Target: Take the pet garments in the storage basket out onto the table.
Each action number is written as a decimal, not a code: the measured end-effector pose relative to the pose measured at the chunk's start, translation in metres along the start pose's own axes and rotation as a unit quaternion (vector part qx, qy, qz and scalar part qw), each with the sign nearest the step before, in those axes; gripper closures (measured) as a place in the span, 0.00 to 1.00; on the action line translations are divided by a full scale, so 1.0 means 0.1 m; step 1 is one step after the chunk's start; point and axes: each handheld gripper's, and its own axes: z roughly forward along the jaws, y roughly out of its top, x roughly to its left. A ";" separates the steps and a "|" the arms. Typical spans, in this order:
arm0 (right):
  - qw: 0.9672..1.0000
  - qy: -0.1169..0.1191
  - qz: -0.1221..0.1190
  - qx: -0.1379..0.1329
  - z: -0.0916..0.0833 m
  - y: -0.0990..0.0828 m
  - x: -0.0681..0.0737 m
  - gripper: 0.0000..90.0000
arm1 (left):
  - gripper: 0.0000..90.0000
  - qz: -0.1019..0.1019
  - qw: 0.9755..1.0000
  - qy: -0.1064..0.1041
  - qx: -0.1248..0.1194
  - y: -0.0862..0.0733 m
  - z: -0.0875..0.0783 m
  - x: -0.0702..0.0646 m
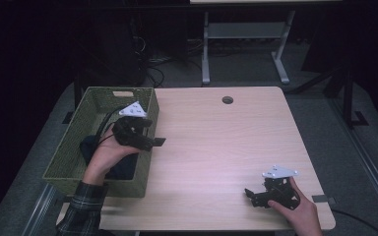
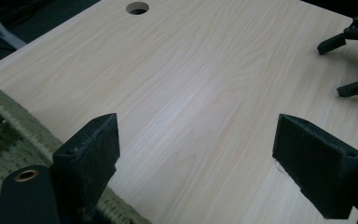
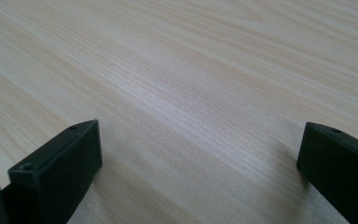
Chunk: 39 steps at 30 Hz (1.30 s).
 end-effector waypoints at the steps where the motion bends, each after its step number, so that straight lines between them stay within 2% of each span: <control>1: 1.000 0.000 0.000 0.000 0.00 0.00 0.00 0.00 | 0.16 -0.004 1.000 0.002 -0.004 -0.01 -0.02 0.01; 8: 1.000 0.000 0.000 0.000 0.00 0.00 0.00 0.00 | 0.16 -0.009 1.000 0.016 -0.005 -0.07 -0.12 0.12; 21: 1.000 0.000 0.001 0.001 0.00 0.00 0.00 0.00 | 0.16 -0.036 0.998 0.047 -0.019 -0.20 -0.33 0.32; 33: 1.000 0.000 0.001 0.001 0.00 0.00 0.00 0.00 | 0.16 -0.055 0.996 0.066 -0.002 -0.40 -0.37 0.49; 34: 1.000 0.000 0.001 0.000 0.00 0.00 0.00 0.00 | 0.16 -0.051 0.996 0.067 0.000 -0.41 -0.37 0.50; 39: 1.000 0.000 0.000 0.001 0.00 0.00 0.00 0.00 | 0.16 -0.060 0.996 0.072 -0.001 -0.48 -0.41 0.55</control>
